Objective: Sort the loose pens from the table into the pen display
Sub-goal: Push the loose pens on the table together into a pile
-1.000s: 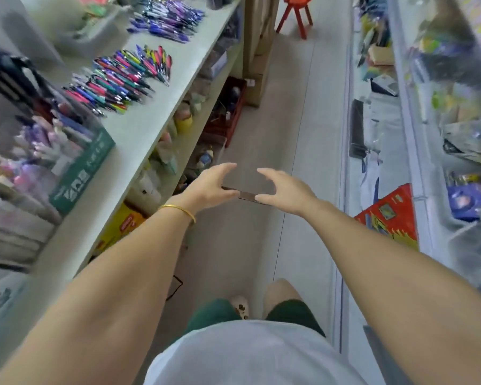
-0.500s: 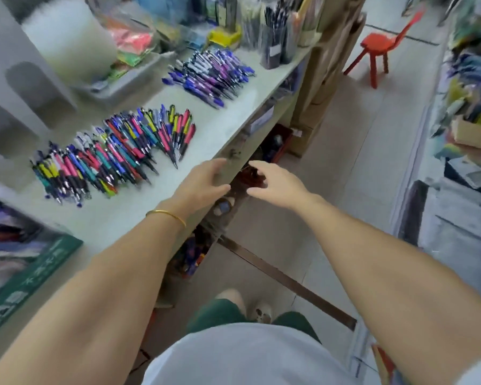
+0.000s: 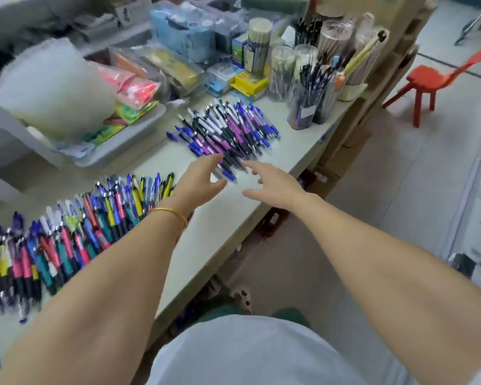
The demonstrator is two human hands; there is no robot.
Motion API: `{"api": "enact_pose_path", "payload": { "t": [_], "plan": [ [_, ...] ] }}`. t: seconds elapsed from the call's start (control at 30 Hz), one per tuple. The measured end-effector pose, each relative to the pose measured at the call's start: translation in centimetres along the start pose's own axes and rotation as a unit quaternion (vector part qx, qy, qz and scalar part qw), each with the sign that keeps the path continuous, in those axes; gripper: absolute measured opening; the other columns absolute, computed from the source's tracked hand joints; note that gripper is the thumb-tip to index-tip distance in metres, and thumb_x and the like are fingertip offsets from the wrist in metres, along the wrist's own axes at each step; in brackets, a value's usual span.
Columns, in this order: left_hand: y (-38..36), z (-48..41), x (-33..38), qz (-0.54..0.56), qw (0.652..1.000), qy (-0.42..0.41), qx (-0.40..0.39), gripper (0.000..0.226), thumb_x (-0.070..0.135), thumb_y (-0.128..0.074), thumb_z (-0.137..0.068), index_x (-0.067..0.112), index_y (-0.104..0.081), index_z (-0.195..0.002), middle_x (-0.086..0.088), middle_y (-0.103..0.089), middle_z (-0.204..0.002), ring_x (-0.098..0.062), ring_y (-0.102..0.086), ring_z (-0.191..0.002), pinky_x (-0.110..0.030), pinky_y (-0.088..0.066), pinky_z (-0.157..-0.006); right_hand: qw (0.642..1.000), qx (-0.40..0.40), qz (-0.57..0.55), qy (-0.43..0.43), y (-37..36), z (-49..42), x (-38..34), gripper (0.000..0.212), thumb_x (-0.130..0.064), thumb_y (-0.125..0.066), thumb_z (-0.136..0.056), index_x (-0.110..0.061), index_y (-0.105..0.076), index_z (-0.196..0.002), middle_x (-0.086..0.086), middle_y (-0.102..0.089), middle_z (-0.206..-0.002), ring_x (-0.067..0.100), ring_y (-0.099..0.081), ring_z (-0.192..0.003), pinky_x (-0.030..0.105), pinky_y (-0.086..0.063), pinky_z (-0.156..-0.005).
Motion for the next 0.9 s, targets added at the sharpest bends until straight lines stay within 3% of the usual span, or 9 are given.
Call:
{"api": "enact_pose_path", "payload": {
  "t": [0.2,0.33,0.57,0.73,0.83,0.9],
  "plan": [
    [1.2,-7.1,-0.2,-0.020,1.000,0.010,0.009,0.056,0.017,-0.060,-0.091,0.010,-0.040,-0.143,-0.009,-0.047,-0.143,-0.024,-0.043,-0.132,-0.036,-0.035,-0.109,1.000,0.004,-0.006,0.023,2.4,-7.2,1.7,0.072,-0.043,-0.061,-0.088,-0.030,-0.025,-0.149,-0.004,-0.038,-0.149,0.017,-0.043,-0.132,0.040,-0.044,-0.099],
    [0.9,-10.2,-0.5,-0.016,0.999,0.028,0.014,0.054,0.015,-0.061,-0.090,0.009,-0.043,-0.142,-0.011,-0.050,-0.139,-0.025,-0.046,-0.129,-0.037,-0.036,-0.107,0.999,0.000,0.001,0.033,3.8,-10.5,3.0,0.072,-0.042,-0.061,-0.089,-0.029,-0.024,-0.149,-0.002,-0.037,-0.150,0.017,-0.045,-0.129,0.035,-0.043,-0.095],
    [-0.3,-14.4,-0.6,-0.019,0.993,0.091,0.078,0.049,0.013,-0.057,-0.091,0.010,-0.047,-0.138,-0.009,-0.052,-0.138,-0.025,-0.043,-0.130,-0.040,-0.034,-0.110,0.995,0.009,0.041,0.090,5.7,-15.6,4.9,0.063,-0.037,-0.057,-0.089,-0.026,-0.032,-0.146,0.001,-0.046,-0.140,0.021,-0.048,-0.122,0.039,-0.047,-0.090],
    [-1.9,-15.5,-0.8,-0.050,0.962,0.198,0.182,0.046,0.010,-0.055,-0.090,0.007,-0.049,-0.135,-0.013,-0.049,-0.136,-0.029,-0.039,-0.128,-0.040,-0.031,-0.108,0.980,0.081,0.103,0.149,5.2,-18.1,6.5,0.044,-0.026,-0.052,-0.092,-0.017,-0.046,-0.135,0.004,-0.051,-0.130,0.024,-0.044,-0.121,0.037,-0.037,-0.100],
    [-2.9,-14.9,-0.9,-0.055,0.924,0.296,0.236,0.051,0.014,-0.053,-0.092,0.007,-0.041,-0.141,-0.019,-0.036,-0.147,-0.035,-0.029,-0.137,-0.044,-0.025,-0.114,0.980,0.114,0.133,0.094,4.6,-19.8,7.7,0.047,-0.028,-0.049,-0.093,-0.017,-0.042,-0.138,0.012,-0.040,-0.142,0.031,-0.034,-0.131,0.043,-0.033,-0.107],
    [-3.5,-14.2,-1.3,-0.027,0.904,0.355,0.237,0.058,0.023,-0.050,-0.096,0.009,-0.030,-0.148,-0.021,-0.022,-0.155,-0.036,-0.017,-0.143,-0.044,-0.016,-0.118,0.985,0.090,0.141,0.027,4.2,-21.0,8.2,0.055,-0.038,-0.044,-0.096,-0.023,-0.030,-0.146,0.014,-0.025,-0.153,0.037,-0.022,-0.139,0.048,-0.026,-0.112]
  ]
}}
Point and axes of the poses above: each hand's wrist, its own z-axis away from the middle knuckle, its own y-axis out of the back of the hand, x = y × z, the point moved 2 cm from there along -z, towards the middle knuckle
